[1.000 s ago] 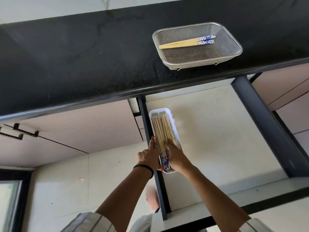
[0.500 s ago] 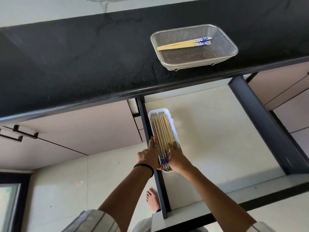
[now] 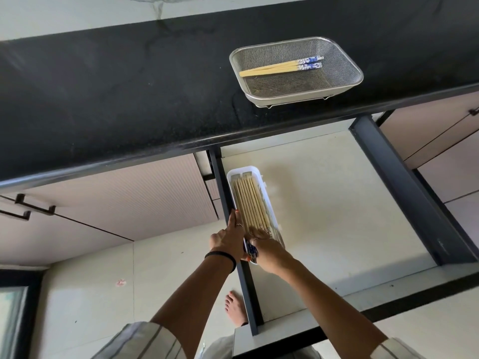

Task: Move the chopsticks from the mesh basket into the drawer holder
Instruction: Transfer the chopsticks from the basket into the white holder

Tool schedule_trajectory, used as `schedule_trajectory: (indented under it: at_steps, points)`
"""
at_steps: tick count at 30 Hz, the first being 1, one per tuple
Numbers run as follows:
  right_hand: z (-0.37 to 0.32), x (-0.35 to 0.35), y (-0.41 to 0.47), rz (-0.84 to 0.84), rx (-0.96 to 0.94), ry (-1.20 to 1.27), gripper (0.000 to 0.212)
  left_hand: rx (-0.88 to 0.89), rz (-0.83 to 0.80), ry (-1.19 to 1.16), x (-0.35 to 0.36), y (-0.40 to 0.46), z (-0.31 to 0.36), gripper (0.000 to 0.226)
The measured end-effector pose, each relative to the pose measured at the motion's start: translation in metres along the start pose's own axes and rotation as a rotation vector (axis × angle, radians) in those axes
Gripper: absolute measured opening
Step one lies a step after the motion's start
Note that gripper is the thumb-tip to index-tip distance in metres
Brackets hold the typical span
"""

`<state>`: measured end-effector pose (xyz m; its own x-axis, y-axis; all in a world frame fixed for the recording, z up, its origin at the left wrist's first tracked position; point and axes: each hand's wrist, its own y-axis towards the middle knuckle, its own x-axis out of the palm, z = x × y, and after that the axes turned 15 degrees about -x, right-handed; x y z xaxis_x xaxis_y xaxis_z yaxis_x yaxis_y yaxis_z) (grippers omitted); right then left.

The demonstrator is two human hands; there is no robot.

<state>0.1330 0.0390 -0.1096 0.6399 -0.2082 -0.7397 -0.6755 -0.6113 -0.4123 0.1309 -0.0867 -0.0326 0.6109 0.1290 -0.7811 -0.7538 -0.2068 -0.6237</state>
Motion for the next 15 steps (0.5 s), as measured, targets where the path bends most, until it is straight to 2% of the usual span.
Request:
schedule_trajectory:
  at_steps: [3,8,15]
  points:
    - [-0.001,0.000,-0.001,0.008,0.001,-0.040,0.060,0.004,0.004,-0.004,0.001,0.001,0.000,0.117]
    - [-0.001,-0.005,-0.004,0.116,0.074,0.025,0.077,0.011,0.006,-0.022,0.001,0.001,-0.001,0.120]
    - [-0.007,-0.008,-0.004,0.061,0.169,0.018,0.078,0.026,0.004,-0.031,0.001,0.002,-0.002,0.122]
